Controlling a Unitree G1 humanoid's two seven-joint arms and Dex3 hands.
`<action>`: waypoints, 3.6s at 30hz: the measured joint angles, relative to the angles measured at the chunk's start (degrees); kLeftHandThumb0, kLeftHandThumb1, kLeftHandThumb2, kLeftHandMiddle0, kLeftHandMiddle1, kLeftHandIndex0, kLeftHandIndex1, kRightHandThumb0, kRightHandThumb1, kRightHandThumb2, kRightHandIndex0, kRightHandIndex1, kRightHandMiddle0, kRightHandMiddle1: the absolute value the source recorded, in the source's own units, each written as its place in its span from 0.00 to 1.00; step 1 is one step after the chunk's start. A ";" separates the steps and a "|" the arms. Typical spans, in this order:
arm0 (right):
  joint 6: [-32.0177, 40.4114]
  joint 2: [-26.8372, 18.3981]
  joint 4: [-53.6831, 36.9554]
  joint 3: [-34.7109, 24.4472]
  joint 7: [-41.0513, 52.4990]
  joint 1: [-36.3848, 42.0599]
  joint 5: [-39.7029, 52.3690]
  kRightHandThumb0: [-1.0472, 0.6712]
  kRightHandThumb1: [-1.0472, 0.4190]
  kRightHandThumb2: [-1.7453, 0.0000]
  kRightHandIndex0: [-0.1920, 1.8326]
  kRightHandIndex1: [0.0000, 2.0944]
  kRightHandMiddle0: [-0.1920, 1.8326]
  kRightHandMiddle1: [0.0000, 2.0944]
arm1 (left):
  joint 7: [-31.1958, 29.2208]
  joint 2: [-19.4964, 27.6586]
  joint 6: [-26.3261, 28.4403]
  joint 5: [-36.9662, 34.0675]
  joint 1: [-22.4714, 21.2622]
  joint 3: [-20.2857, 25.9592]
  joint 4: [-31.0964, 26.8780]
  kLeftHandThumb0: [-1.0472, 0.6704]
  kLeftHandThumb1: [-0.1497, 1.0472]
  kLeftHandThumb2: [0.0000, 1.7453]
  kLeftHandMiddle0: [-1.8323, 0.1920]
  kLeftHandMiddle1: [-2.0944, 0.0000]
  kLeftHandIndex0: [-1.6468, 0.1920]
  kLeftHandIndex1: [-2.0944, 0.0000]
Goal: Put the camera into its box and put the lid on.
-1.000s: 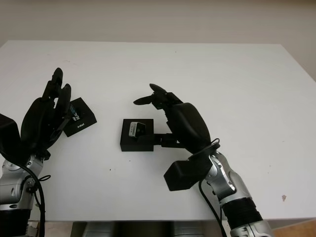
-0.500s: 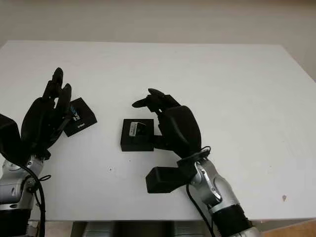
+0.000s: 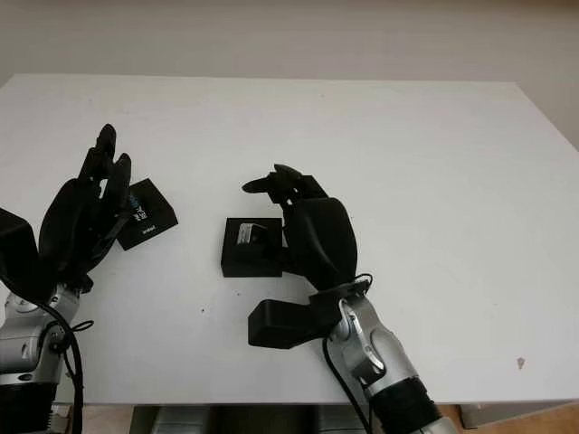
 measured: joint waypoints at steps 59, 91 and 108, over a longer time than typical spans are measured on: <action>2.03 -4.50 2.70 4.96 -7.27 -0.59 -7.61 0.22 0.07 0.97 0.24 0.53 0.40 0.59 | -0.25 -0.02 0.66 -1.26 0.16 0.38 -0.08 0.16 1.00 0.28 1.00 1.00 1.00 1.00; -3.35 -4.94 8.17 2.46 -17.28 -7.99 -0.93 0.36 0.03 0.97 0.28 0.77 0.44 0.83 | -0.25 -0.02 0.15 -0.16 0.35 -0.38 -0.42 0.16 1.00 0.31 1.00 1.00 1.00 1.00; 2.05 -7.86 -8.81 -3.28 18.09 -8.38 11.22 0.37 0.01 0.97 0.25 0.66 0.42 0.92 | 0.69 -0.94 -0.98 0.55 0.01 -1.50 0.04 0.16 1.00 0.31 1.00 1.00 1.00 1.00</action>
